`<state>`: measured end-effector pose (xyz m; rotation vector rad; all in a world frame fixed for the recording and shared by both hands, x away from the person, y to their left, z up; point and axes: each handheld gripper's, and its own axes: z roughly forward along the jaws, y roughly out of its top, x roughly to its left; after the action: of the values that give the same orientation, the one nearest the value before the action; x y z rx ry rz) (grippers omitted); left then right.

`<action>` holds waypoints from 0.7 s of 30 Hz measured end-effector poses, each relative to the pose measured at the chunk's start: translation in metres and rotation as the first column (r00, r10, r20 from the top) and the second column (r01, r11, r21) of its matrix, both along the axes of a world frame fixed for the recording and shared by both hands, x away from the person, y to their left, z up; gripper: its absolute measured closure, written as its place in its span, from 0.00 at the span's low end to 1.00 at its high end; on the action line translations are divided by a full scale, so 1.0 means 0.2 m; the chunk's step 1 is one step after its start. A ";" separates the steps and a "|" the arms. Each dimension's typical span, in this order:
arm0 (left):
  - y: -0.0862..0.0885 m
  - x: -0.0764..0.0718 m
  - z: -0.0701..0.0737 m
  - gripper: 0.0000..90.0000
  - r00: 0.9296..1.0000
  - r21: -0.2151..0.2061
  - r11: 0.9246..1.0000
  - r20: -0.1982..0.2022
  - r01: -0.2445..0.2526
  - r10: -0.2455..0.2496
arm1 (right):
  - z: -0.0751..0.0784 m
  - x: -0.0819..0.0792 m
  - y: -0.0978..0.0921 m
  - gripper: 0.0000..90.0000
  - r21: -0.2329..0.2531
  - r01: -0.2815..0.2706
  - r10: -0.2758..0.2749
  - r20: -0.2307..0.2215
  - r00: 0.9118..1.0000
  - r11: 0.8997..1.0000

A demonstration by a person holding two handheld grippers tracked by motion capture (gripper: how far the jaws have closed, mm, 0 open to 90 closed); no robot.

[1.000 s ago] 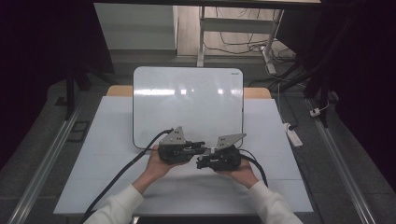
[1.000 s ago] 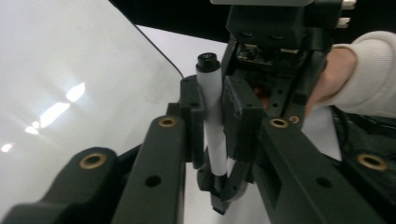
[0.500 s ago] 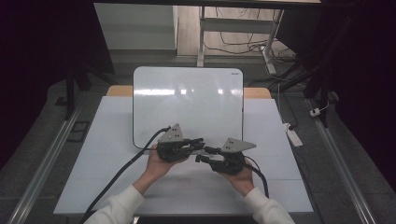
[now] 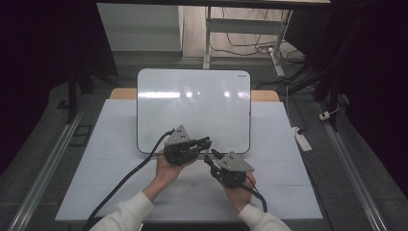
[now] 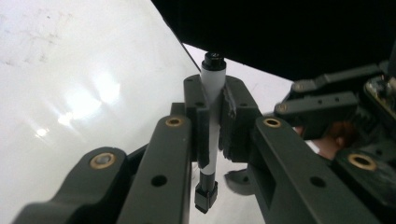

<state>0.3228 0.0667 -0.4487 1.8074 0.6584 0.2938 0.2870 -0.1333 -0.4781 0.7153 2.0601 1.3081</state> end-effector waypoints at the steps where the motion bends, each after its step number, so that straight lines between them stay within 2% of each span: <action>1: 0.00 0.00 0.00 0.90 1.000 -0.005 1.000 -0.003 -0.007 0.007 | 0.00 0.00 0.01 0.75 -0.005 0.009 -0.009 0.004 1.000 1.000; 5: -0.02 0.00 -0.01 0.91 1.000 -0.017 1.000 -0.011 -0.018 0.018 | -0.01 0.00 0.03 0.81 -0.035 0.048 -0.047 0.037 0.998 0.998; 8: -0.03 0.00 -0.01 0.91 1.000 -0.029 0.999 -0.020 -0.019 0.019 | 0.00 0.01 0.03 0.82 -0.043 0.059 -0.058 0.040 0.998 0.997; 14: -0.03 -0.01 -0.01 0.90 1.000 -0.026 0.999 -0.004 -0.024 0.024 | 0.01 0.02 0.02 0.89 -0.053 0.096 -0.094 0.046 0.995 0.994; 17: -0.03 -0.01 -0.02 0.89 1.000 -0.025 0.999 -0.002 -0.020 0.020 | 0.02 0.03 0.00 0.90 -0.069 0.091 -0.088 0.051 0.995 0.993; 18: -0.03 -0.01 -0.02 0.88 1.000 -0.019 1.000 0.000 -0.014 0.014 | 0.02 0.03 0.00 0.90 -0.072 0.090 -0.087 0.050 0.995 0.993; 21: -0.02 -0.02 -0.01 0.72 1.000 0.006 1.000 0.010 -0.009 0.009 | 0.03 0.04 -0.01 0.90 -0.061 0.089 -0.087 0.024 0.996 0.994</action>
<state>0.3190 0.0630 -0.4514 1.8084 0.6594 0.3107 0.2955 -0.1352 -0.4712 0.7523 2.0192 1.1931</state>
